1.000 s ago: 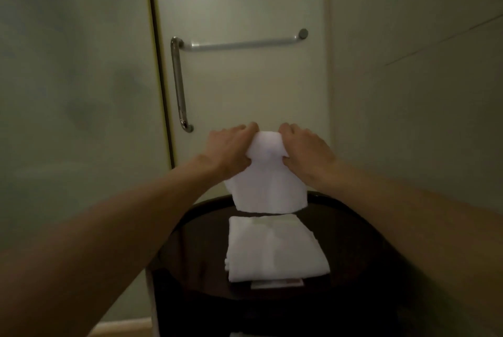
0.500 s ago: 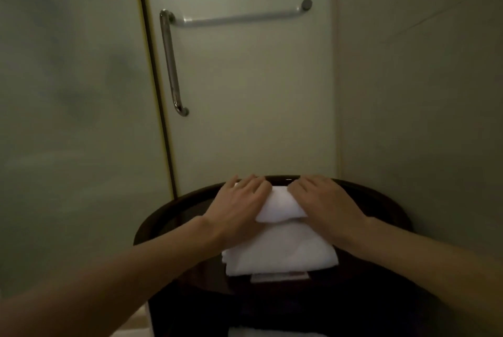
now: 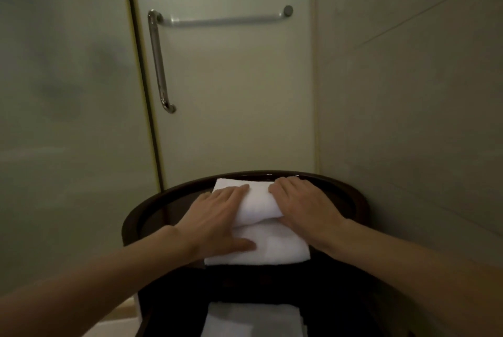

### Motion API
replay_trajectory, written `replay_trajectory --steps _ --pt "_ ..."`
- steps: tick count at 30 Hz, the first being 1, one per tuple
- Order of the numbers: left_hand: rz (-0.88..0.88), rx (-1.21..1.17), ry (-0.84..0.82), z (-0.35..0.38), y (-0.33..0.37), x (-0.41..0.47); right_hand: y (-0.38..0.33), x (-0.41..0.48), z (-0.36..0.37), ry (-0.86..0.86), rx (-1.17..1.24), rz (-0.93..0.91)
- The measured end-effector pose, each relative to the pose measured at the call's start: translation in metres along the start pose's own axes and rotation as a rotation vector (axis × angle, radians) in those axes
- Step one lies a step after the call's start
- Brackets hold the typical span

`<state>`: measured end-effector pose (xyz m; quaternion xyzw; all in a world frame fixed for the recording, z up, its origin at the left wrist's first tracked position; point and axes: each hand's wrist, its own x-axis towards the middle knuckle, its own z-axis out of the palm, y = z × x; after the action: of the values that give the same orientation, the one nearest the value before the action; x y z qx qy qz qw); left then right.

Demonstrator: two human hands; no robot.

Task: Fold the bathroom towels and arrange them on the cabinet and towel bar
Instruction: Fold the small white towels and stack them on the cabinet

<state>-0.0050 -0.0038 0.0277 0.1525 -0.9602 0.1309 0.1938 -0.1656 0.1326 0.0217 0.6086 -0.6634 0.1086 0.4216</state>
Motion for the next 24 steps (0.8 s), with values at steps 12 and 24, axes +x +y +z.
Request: replay_trajectory --steps 12,24 --pt "0.027 0.026 0.1 0.002 0.012 -0.004 -0.008 -0.02 -0.011 -0.192 0.13 0.048" --pt "-0.005 0.04 -0.082 0.023 0.007 0.014 -0.013 -0.02 0.013 -0.31 0.238 0.075"
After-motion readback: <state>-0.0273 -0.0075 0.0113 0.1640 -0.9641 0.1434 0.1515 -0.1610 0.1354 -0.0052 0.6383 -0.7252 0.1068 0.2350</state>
